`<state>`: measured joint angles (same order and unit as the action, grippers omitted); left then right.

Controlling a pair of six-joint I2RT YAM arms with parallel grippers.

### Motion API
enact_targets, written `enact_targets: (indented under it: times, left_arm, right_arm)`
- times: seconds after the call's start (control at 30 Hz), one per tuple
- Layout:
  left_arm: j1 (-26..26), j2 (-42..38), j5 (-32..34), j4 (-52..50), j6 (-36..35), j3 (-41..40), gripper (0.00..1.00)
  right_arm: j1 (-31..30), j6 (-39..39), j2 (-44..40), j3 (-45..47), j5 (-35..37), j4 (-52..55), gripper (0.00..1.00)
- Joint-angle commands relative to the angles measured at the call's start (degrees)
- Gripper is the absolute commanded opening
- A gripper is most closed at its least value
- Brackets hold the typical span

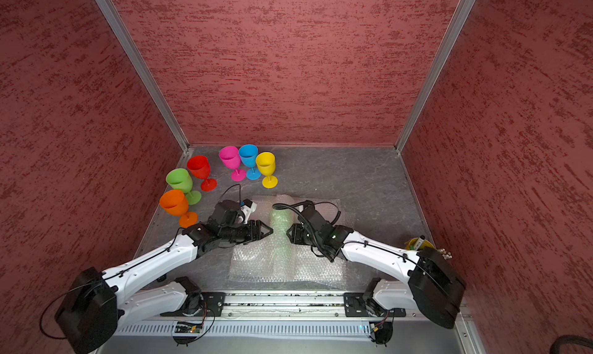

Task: Unpack wine glasses from bubble wrap
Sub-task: Unwrap the bubble wrap.

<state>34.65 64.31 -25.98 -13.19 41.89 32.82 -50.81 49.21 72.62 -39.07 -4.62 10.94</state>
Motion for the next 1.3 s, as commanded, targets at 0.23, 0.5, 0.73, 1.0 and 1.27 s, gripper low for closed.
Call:
enact_targets:
  times: [0.23,0.5,0.73,1.0,1.27]
  left_arm:
    - [-0.64,5.04,-3.57,8.34,2.64,-0.58,0.5]
    - [-0.56,7.67,-7.15,14.01,6.06,-0.75,0.29]
    - [-0.39,6.23,-8.67,17.29,9.22,-1.08,0.14]
    - [0.92,8.53,-8.25,20.71,11.26,-0.54,0.0]
    - [3.05,9.18,-7.27,20.58,11.22,0.96,0.0]
  right_arm:
    - [-0.35,0.25,-1.81,1.23,1.53,-1.31,0.43]
    - [-0.16,-1.13,-4.13,-1.6,3.22,1.56,0.47]
    - [-0.17,-2.95,-3.99,-4.56,2.81,3.03,0.61]
    - [-0.24,-5.89,-0.44,-7.03,2.69,3.78,0.71]
    - [-1.0,-8.8,4.07,-9.69,5.92,7.46,0.6]
